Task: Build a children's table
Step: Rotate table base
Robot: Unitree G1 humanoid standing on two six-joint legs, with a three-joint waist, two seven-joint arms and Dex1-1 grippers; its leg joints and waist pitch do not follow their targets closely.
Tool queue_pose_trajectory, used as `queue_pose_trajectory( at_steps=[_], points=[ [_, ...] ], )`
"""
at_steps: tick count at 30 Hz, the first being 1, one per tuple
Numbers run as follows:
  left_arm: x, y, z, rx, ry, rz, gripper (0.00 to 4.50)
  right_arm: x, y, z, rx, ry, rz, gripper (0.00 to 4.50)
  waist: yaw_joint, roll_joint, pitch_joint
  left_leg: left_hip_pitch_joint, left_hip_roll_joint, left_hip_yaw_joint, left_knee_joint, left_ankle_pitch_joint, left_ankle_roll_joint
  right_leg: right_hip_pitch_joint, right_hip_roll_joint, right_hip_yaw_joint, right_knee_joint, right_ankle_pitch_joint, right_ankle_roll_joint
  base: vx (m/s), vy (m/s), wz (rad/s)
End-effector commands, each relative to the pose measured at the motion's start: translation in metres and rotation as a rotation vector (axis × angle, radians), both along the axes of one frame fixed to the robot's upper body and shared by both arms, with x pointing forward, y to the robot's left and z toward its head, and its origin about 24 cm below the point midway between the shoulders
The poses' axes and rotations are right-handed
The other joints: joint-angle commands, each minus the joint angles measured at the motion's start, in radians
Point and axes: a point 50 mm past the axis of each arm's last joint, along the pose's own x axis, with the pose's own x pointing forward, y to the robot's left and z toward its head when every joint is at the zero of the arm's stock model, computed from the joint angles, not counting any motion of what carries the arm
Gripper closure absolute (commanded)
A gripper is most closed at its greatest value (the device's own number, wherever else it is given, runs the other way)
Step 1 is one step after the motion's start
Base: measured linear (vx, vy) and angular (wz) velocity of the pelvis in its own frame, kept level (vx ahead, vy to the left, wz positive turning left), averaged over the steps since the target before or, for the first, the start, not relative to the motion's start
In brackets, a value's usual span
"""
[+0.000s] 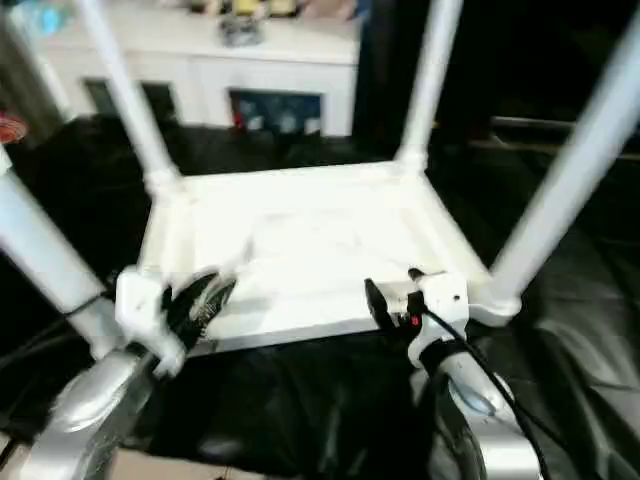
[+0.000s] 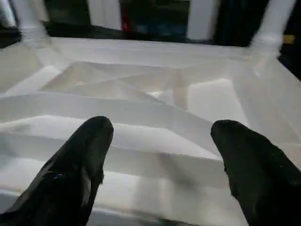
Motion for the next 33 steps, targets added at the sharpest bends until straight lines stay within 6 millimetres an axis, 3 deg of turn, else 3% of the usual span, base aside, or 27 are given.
queue_pose_trajectory(
  at_steps=[1, 2, 4, 5, 6, 8, 10, 12, 14, 15, 16, 17, 18, 19, 20, 23, 27, 28, 33],
  points=[
    [-0.005, -0.003, 0.001, -0.054, 0.019, -0.131, 2.07, 0.0, -0.001, 0.007, 0.003, -0.014, 0.04, 0.62, -0.005, -0.002, -0.028, 0.034, 0.081, -0.016, -0.106, -0.248, 0.037, 0.016, -0.069, 0.035, -0.075, 0.029, -0.218, -0.056, 0.036, 0.01],
    [-0.01, 0.002, -0.002, -0.054, 0.053, -0.19, 2.07, 0.001, -0.002, 0.008, -0.006, -0.011, 0.057, 0.62, -0.005, -0.004, -0.025, 0.035, 0.081, -0.013, -0.11, -0.296, 0.021, 0.015, -0.072, 0.036, -0.08, -0.028, -0.212, -0.056, 0.036, 0.01],
    [-0.019, 0.012, -0.008, -0.033, 0.096, -0.278, 1.99, 0.003, -0.005, 0.009, -0.03, -0.014, 0.083, 0.62, -0.013, -0.011, -0.014, 0.036, 0.077, -0.001, -0.121, -0.415, -0.034, 0.007, -0.078, 0.043, -0.099, -0.236, -0.172, -0.065, 0.02, 0.0],
    [-0.019, 0.012, -0.008, -0.033, 0.096, -0.278, 1.81, 0.003, -0.005, 0.009, -0.03, -0.014, 0.083, 0.62, -0.013, -0.013, -0.013, 0.035, 0.075, -0.001, -0.123, -0.425, -0.041, 0.008, -0.082, 0.044, -0.105, -0.288, -0.156, -0.095, 0.014, -0.07],
    [-0.026, 0.025, -0.016, -0.008, 0.148, -0.334, 1.81, 0.005, -0.007, 0.01, -0.042, -0.017, 0.11, 0.62, -0.014, -0.015, -0.011, 0.037, 0.079, 0.001, -0.128, -0.439, -0.056, 0.004, -0.087, 0.047, -0.113, -0.353, -0.131, -0.062, 0.004, -0.08],
    [-0.034, 0.037, -0.022, 0.007, 0.2, -0.378, 1.63, 0.006, -0.009, 0.011, -0.055, -0.019, 0.132, 0.62, -0.012, -0.014, -0.011, 0.041, 0.078, 0.004, -0.129, -0.436, -0.061, -0.006, -0.087, 0.052, -0.118, -0.373, -0.115, -0.027, -0.004, -0.04],
    [-0.042, 0.05, -0.025, 0.056, 0.275, -0.423, 1.55, 0.007, -0.01, 0.011, -0.066, -0.014, 0.152, 0.62, -0.016, -0.014, -0.016, 0.034, 0.08, 0.003, -0.133, -0.389, -0.053, -0.001, -0.082, 0.049, -0.108, -0.293, -0.115, 0.0, 0.0, 0.0],
    [-0.049, 0.063, -0.027, 0.104, 0.337, -0.426, 1.25, 0.006, -0.01, 0.01, -0.087, -0.007, 0.185, 0.62, -0.012, -0.012, -0.014, 0.043, 0.083, 0.007, -0.133, -0.406, -0.047, -0.012, -0.081, 0.05, -0.11, -0.281, -0.135, 0.0, 0.0, 0.0],
    [-0.053, 0.086, -0.021, 0.148, 0.376, -0.379, 1.15, 0.004, -0.012, 0.009, -0.094, 0.007, 0.212, 0.62, -0.013, -0.014, -0.013, 0.038, 0.082, 0.01, -0.132, -0.398, -0.04, -0.009, -0.082, 0.051, -0.108, -0.282, -0.154, 0.0, 0.0, 0.0],
    [-0.054, 0.089, -0.02, 0.152, 0.379, -0.373, 1.04, 0.004, -0.012, 0.009, -0.095, 0.009, 0.213, 0.62, -0.013, -0.015, -0.013, 0.039, 0.083, 0.011, -0.131, -0.393, -0.037, -0.009, -0.082, 0.051, -0.109, -0.279, -0.155, 0.0, 0.0, 0.0],
    [-0.054, 0.105, -0.013, 0.172, 0.385, -0.343, 0.91, 0.004, -0.014, 0.008, -0.103, 0.016, 0.212, 0.62, -0.01, -0.015, -0.014, 0.044, 0.083, 0.016, -0.129, -0.383, -0.033, -0.014, -0.082, 0.052, -0.11, -0.272, -0.163, 0.0, 0.0, 0.0],
    [-0.054, 0.115, -0.008, 0.167, 0.382, -0.326, 0.83, 0.003, -0.015, 0.006, -0.107, 0.025, 0.215, 0.62, -0.011, -0.028, -0.014, 0.043, 0.083, 0.018, -0.129, -0.372, -0.026, -0.013, -0.081, 0.051, -0.11, -0.265, -0.167, 0.0, 0.0, 0.0],
    [-0.054, 0.123, -0.002, 0.154, 0.373, -0.309, 0.79, 0.002, -0.016, 0.004, -0.116, 0.035, 0.223, 0.62, -0.007, -0.019, -0.017, 0.042, 0.083, 0.018, -0.128, -0.339, -0.018, -0.01, -0.082, 0.051, -0.106, -0.237, -0.176, 0.0, 0.0, 0.0],
    [-0.053, 0.126, -0.001, 0.152, 0.368, -0.302, 0.79, 0.002, -0.017, 0.004, -0.118, 0.038, 0.226, 0.62, -0.007, -0.018, -0.016, 0.044, 0.083, 0.021, -0.129, -0.328, -0.011, -0.012, -0.079, 0.049, -0.104, -0.205, -0.184, 0.0, 0.0, 0.0],
    [-0.05, 0.146, 0.013, 0.159, 0.333, -0.253, 0.59, -0.002, -0.021, 0.001, -0.135, 0.067, 0.248, 0.62, -0.006, -0.018, -0.019, 0.044, 0.083, 0.022, -0.127, -0.31, -0.006, -0.009, -0.076, 0.048, -0.1, -0.165, -0.191, 0.0, 0.0, 0.0],
    [-0.048, 0.163, 0.024, 0.171, 0.309, -0.219, 0.42, -0.005, -0.031, -0.003, -0.151, 0.11, 0.244, 0.62, -0.004, -0.019, -0.022, 0.043, 0.082, 0.023, -0.125, -0.264, 0.02, -0.003, -0.073, 0.044, -0.092, -0.071, -0.2, 0.0, 0.0, 0.0],
    [-0.045, 0.175, 0.033, 0.168, 0.288, -0.188, 0.05, -0.007, -0.042, -0.005, -0.182, 0.132, 0.217, 0.62, -0.006, -0.018, -0.023, 0.045, 0.084, 0.023, -0.125, -0.256, 0.029, 0.0, -0.074, 0.041, -0.089, -0.031, -0.221, 0.0, 0.0, 0.0],
    [-0.043, 0.18, 0.035, 0.173, 0.275, -0.172, 0.05, -0.007, -0.046, -0.005, -0.196, 0.137, 0.206, 0.62, -0.009, -0.012, -0.025, 0.046, 0.085, 0.023, -0.126, -0.245, 0.031, 0.002, -0.073, 0.04, -0.088, 0.003, -0.225, 0.0, 0.0, 0.0],
    [-0.03, 0.184, 0.04, 0.15, 0.196, -0.147, 0.05, -0.011, -0.057, -0.003, -0.188, 0.177, 0.216, 0.62, -0.006, -0.018, -0.028, 0.046, 0.085, 0.027, -0.118, -0.208, 0.053, 0.009, -0.08, 0.041, -0.084, 0.069, -0.248, 0.0, 0.0, 0.0]
  ],
)
